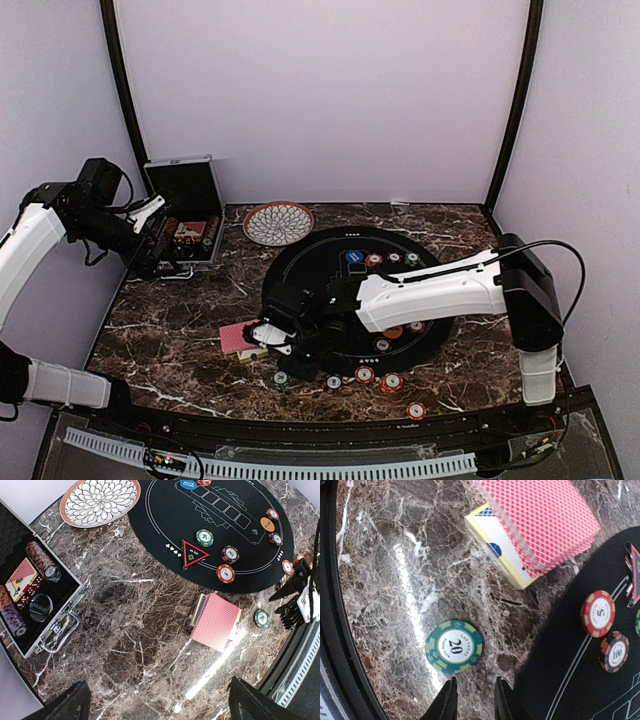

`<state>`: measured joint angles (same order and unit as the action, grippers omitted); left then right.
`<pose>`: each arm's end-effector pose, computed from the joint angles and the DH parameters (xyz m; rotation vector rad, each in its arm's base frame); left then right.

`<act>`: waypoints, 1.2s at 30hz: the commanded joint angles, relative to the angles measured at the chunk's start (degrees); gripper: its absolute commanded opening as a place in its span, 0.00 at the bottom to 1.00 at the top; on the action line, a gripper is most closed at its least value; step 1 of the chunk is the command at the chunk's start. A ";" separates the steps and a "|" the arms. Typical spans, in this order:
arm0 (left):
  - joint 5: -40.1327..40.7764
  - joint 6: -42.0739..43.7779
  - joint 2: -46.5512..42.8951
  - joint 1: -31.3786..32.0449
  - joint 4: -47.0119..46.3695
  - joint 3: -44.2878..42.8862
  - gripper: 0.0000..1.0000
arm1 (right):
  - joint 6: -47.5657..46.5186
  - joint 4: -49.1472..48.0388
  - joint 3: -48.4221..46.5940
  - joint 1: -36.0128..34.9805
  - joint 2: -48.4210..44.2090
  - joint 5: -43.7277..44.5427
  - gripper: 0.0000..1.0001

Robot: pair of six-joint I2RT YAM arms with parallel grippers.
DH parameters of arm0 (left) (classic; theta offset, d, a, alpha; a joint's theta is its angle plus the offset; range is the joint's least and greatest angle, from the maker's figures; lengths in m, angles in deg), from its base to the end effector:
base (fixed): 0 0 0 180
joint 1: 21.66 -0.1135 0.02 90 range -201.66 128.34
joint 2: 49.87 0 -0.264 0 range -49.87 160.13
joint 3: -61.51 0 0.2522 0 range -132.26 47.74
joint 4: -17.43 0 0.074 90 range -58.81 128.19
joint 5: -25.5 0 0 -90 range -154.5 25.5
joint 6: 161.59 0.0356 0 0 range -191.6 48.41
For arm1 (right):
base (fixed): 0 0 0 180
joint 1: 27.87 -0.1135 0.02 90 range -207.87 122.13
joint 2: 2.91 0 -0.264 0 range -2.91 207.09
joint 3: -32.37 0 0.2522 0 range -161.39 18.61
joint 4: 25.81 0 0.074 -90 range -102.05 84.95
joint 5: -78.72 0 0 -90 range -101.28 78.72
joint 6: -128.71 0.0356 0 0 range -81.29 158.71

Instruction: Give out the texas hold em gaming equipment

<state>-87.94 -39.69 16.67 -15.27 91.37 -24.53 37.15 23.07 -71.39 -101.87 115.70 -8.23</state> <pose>0.2118 -0.0380 0.3531 0.9510 2.2458 -0.3201 0.1227 0.4212 0.1824 -1.6550 2.1628 0.3170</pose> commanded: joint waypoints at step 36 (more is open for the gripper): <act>-1.20 0.58 0.41 0.54 3.02 -2.69 0.99 | -0.89 0.23 -6.28 -2.78 9.48 -1.11 0.58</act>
<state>-87.97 -39.65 17.35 -15.01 92.62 -25.44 36.03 22.74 -79.17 -103.75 125.23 -10.61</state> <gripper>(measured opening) 0.988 0.594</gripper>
